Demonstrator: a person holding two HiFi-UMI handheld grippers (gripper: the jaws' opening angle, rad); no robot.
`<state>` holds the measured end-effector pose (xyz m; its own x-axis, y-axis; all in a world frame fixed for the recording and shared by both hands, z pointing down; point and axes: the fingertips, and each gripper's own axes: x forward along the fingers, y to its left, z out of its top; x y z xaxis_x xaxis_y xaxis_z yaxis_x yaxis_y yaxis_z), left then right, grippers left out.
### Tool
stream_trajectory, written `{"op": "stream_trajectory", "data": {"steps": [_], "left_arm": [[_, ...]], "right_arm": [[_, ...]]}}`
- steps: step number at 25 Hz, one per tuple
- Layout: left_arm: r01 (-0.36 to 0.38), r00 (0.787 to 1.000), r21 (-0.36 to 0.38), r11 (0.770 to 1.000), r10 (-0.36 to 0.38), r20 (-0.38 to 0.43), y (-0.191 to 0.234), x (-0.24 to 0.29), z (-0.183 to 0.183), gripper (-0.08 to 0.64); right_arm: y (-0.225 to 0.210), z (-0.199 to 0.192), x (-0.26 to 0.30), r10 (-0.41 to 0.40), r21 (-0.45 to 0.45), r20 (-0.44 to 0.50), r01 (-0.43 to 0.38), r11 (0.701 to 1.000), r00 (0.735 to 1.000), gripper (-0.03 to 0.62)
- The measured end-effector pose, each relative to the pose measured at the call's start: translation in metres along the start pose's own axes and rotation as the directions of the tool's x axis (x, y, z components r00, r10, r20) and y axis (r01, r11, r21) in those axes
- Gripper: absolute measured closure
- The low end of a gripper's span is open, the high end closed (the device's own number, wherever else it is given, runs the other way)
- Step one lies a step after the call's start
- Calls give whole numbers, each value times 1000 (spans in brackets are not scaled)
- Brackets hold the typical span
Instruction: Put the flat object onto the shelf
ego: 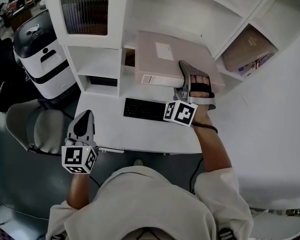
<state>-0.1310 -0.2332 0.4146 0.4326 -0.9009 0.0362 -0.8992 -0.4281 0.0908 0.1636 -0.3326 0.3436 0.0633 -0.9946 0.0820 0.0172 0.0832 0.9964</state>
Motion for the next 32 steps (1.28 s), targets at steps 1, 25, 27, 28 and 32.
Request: {"op": "stream_trajectory", "data": {"steps": [1,25,27,28,32], "left_arm": [[-4,1000,0,1000,4,-1,1,0,0,568],[-66,998,-16,998,66,-16,7,5,-9,568],[-69,997,-15,998,68,-18,7,5,-10,568],[-70,997,-15,997,70,-18,7,6,-10,568],[-75,997,-15,997,75,-20,6,9,-11,568]], "right_arm": [[3,1,4,6,-15,-4,-6,1000,1000,319],[41,16,53,272,-9,43,-272,962,961,210],[42,16,56,294,-4,48,-294,956,955,199],[43,16,58,304,-2,51,-305,952,951,196],[43,14,68,338,10,59,-339,941,939,187]]}}
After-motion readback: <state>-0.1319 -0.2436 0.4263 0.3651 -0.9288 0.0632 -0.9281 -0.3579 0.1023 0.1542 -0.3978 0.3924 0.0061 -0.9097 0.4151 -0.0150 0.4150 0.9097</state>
